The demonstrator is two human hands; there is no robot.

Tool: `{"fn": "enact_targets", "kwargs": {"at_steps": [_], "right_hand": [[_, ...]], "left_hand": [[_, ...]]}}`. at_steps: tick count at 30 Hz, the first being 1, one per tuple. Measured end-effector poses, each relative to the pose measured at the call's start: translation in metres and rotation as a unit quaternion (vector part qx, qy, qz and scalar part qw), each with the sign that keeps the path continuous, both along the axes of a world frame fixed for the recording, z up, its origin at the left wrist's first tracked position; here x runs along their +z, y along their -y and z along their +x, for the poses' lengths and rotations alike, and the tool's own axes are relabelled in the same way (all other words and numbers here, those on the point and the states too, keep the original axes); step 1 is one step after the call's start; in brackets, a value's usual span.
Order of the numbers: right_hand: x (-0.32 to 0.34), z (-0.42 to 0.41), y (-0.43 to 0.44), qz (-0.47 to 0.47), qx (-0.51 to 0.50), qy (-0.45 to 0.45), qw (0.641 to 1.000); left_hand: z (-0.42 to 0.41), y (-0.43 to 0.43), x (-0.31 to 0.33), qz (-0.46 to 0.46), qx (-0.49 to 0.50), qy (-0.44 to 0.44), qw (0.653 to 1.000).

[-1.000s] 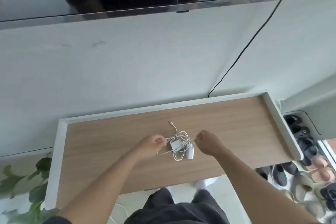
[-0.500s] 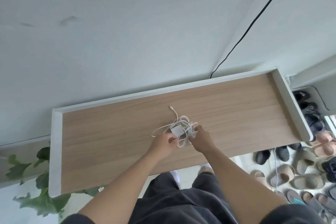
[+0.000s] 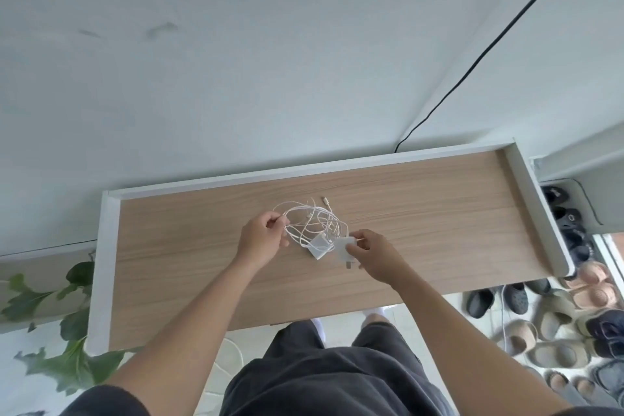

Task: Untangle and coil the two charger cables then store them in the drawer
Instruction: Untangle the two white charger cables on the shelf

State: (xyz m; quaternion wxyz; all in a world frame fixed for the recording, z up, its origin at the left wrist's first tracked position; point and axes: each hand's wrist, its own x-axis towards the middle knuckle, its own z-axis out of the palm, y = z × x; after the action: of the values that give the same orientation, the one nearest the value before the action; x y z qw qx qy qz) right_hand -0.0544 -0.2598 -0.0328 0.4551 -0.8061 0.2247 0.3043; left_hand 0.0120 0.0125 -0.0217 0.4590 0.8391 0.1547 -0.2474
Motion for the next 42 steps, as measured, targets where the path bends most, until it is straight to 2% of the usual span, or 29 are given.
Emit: {"fn": "enact_targets", "kwargs": {"at_steps": [5, 8, 10, 13, 15, 18, 21, 24, 27, 33, 37, 42], "right_hand": [[0.031, -0.002, -0.011, 0.098, -0.092, 0.024, 0.991], [0.043, -0.002, -0.024, 0.195, -0.154, 0.006, 0.969], [0.051, -0.002, -0.034, 0.257, -0.186, -0.014, 0.948], [0.062, -0.002, -0.054, 0.328, -0.200, -0.031, 0.923], [0.068, -0.003, -0.066, 0.354, -0.193, -0.028, 0.915], [0.074, -0.006, -0.077, 0.378, -0.197, -0.021, 0.905], [0.078, -0.009, -0.084, 0.396, -0.199, -0.024, 0.896], [0.084, -0.008, -0.086, 0.412, -0.192, -0.025, 0.890], [0.089, 0.003, -0.085, 0.443, -0.217, -0.015, 0.870], [0.075, 0.024, -0.070, 0.444, -0.317, -0.015, 0.838], [0.078, 0.033, -0.065, 0.459, -0.329, -0.007, 0.825], [0.094, 0.041, -0.071, 0.501, -0.281, -0.015, 0.819]], "left_hand": [[0.004, -0.017, 0.003, -0.069, 0.117, -0.019, 0.991], [-0.003, -0.016, 0.013, -0.087, 0.135, -0.009, 0.987], [-0.008, -0.011, 0.027, -0.123, 0.109, -0.008, 0.986], [-0.017, -0.005, 0.056, -0.207, 0.001, -0.068, 0.976], [-0.022, -0.004, 0.071, -0.210, -0.051, -0.088, 0.973], [-0.027, -0.008, 0.078, -0.216, -0.040, -0.050, 0.974], [-0.028, -0.014, 0.086, -0.249, -0.036, -0.052, 0.966], [-0.024, -0.023, 0.101, -0.244, -0.100, -0.047, 0.963], [-0.021, -0.039, 0.115, -0.296, -0.157, -0.067, 0.940], [-0.013, -0.073, 0.154, -0.409, -0.169, -0.057, 0.895], [-0.011, -0.090, 0.160, -0.383, -0.210, -0.053, 0.898], [-0.015, -0.091, 0.142, -0.359, -0.268, -0.095, 0.889]]}}
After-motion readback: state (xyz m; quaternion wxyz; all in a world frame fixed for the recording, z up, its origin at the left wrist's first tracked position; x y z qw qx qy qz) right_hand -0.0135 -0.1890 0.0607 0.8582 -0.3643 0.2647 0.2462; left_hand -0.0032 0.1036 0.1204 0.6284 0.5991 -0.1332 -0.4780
